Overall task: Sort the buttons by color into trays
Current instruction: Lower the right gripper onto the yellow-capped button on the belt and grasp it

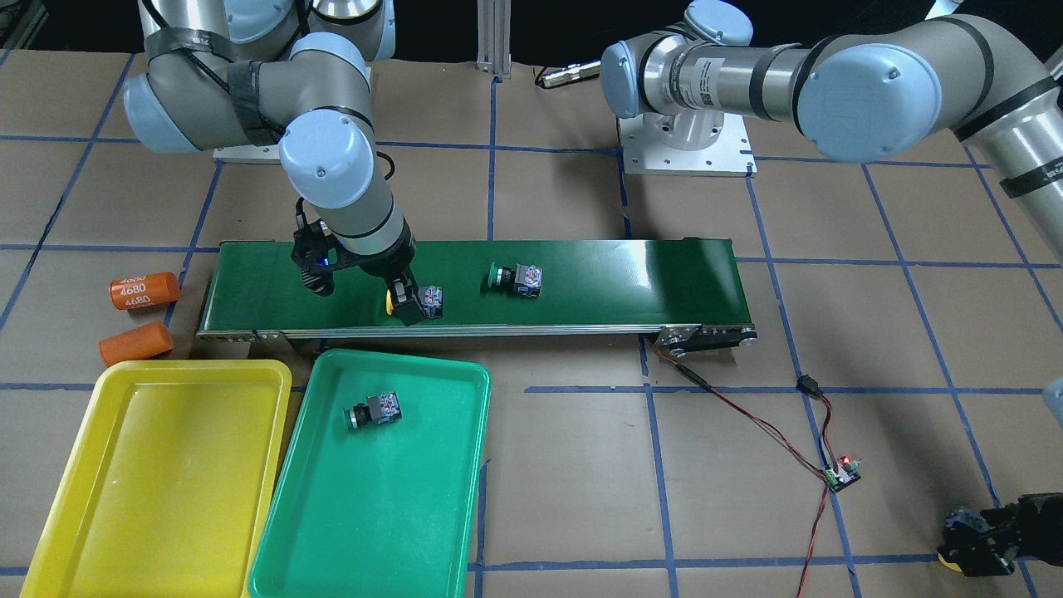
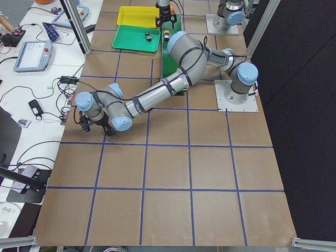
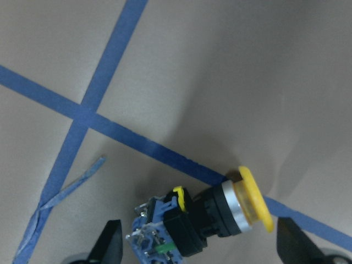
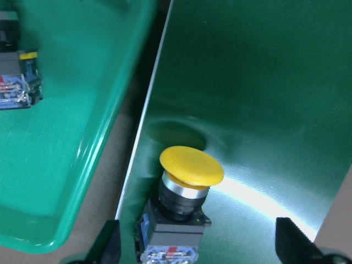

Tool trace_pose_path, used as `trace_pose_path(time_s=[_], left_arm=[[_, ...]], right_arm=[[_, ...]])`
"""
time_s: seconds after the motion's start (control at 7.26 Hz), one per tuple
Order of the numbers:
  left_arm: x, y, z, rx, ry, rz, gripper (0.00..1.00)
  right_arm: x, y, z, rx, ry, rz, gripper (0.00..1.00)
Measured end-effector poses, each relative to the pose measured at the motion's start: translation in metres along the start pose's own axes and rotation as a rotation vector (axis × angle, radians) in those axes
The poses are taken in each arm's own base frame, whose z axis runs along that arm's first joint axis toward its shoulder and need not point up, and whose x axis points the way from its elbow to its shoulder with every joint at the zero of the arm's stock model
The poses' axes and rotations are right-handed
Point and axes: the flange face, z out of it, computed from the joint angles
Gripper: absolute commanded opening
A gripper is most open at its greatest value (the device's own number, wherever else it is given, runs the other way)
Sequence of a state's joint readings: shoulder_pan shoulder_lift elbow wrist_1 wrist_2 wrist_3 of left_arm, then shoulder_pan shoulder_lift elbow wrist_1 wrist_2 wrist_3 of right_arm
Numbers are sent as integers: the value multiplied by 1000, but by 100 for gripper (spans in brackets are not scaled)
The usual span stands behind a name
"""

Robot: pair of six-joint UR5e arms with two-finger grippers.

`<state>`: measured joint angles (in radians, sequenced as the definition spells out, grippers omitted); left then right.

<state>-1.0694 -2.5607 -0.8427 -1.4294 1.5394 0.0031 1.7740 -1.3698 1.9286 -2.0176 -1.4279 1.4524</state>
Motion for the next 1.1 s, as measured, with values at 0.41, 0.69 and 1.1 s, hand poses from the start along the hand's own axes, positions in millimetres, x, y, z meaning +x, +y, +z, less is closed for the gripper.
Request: trace_pose_path(time_s=[0.41, 0.69, 1.1], left_arm=[[1, 1, 4, -8, 1, 1, 24], [11, 11, -4, -42, -2, 9, 16], [105, 90, -77, -154, -57, 99, 12]], right_arm=[[8, 0, 18, 11, 37, -17, 0], [7, 0, 17, 16, 27, -62, 0], [0, -12, 1, 110, -30, -109, 0]])
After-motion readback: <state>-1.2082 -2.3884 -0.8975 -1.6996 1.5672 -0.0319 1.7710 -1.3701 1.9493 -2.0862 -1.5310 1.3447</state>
